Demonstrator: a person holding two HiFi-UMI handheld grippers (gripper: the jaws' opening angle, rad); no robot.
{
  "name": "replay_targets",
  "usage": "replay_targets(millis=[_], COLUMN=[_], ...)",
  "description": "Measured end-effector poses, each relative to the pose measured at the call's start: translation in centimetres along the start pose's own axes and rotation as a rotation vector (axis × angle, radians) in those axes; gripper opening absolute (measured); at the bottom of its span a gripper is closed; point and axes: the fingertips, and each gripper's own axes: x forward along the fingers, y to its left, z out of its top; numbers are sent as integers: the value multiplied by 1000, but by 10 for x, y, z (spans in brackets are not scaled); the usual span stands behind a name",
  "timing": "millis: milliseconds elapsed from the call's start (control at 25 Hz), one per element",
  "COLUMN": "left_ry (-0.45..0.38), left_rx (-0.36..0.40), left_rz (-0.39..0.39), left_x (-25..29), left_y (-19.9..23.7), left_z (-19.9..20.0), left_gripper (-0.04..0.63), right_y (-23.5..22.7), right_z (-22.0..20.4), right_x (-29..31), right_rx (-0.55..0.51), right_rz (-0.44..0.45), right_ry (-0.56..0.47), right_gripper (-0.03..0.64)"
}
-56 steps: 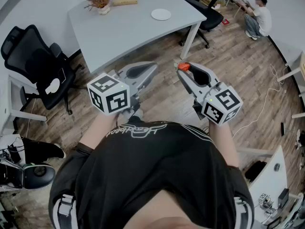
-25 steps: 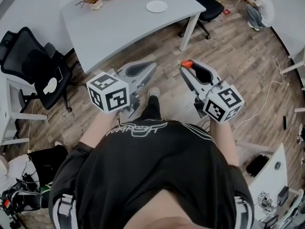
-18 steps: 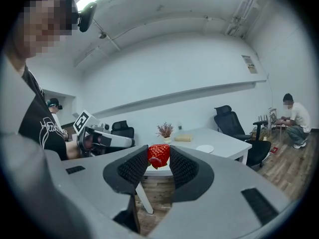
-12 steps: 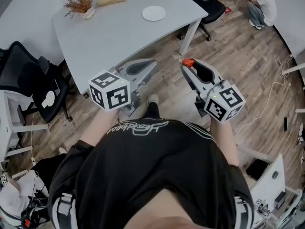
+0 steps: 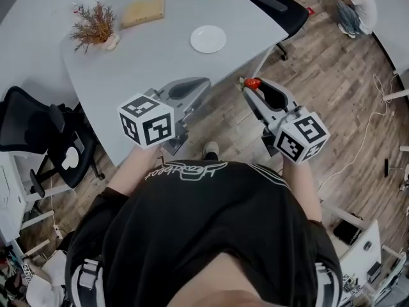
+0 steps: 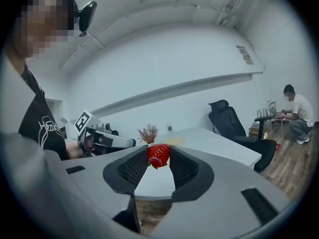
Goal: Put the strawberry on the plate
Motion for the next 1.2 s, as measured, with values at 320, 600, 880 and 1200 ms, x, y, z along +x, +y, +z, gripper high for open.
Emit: replay_targets(millis=[320,600,880,1200], left_ry=[-8,0,-10,-19], left_rx=[-17,-41,-59,-88], left_rz=[4,8,27,84], left_x=[28,37,38,52], left_y=[77,110,114,139], left_z=[35,31,25,35], left_gripper=[6,6,6,6], right_y=[-50,-64,-66,-94], right_z=[10,7,7,11], right_x=[71,102,107,130], right_rx=[-8,-30,-57,-51], right_rz=[-11,-10,15,64], right_ry=[41,57,67,86], right_gripper=[123,124,124,123])
